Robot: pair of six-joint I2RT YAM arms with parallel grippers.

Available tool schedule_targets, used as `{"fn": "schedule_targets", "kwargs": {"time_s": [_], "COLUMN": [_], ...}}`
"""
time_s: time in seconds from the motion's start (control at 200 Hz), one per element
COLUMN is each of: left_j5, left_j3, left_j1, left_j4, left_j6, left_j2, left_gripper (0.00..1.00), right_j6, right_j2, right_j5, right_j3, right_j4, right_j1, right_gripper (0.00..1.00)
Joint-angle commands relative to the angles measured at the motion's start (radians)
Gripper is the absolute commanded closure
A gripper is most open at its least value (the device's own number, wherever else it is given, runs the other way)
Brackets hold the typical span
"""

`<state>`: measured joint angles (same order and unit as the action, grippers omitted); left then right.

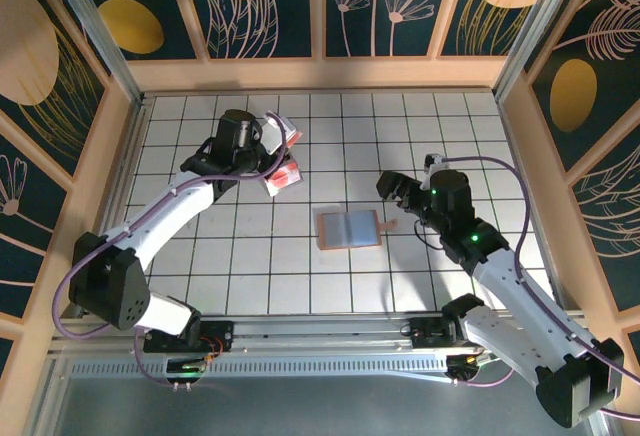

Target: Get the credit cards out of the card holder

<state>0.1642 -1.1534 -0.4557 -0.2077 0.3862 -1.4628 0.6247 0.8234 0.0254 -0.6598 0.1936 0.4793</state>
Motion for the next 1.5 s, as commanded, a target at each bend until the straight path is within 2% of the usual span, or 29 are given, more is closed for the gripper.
{"fn": "schedule_targets", "kwargs": {"time_s": [0.0, 0.405, 0.46, 0.601, 0.876, 1.496], "left_j5": [0.040, 0.037, 0.038, 0.043, 0.099, 0.055], "left_j3": [-0.062, -0.105, -0.111, -0.109, -0.117, -0.264], "left_j1": [0.028, 0.092, 0.094, 0.094, 0.094, 0.094], "left_j4": [-0.103, -0.204, -0.217, -0.223, -0.234, -0.341], "left_j6": [0.129, 0.271, 0.283, 0.304, 0.340, 0.381], "left_j2": [-0.028, -0.130, -0.146, -0.178, -0.220, -0.437], "left_gripper": [1.00, 1.00, 1.00, 1.00, 1.00, 1.00], "right_j6": [-0.031, -0.057, -0.051, -0.034, -0.026, -0.011], "right_j2": [-0.013, -0.012, -0.010, -0.012, -0.013, -0.009], "right_j5": [-0.066, -0.133, -0.136, -0.148, -0.159, -0.168], "right_j3": [-0.034, -0.064, -0.058, -0.036, -0.037, -0.043], "right_j4": [0.033, 0.076, 0.078, 0.082, 0.101, 0.106], "right_j1": [-0.003, -0.004, -0.003, -0.003, -0.003, -0.003], "right_gripper": [0.16, 0.16, 0.11, 0.07, 0.07, 0.07]}}
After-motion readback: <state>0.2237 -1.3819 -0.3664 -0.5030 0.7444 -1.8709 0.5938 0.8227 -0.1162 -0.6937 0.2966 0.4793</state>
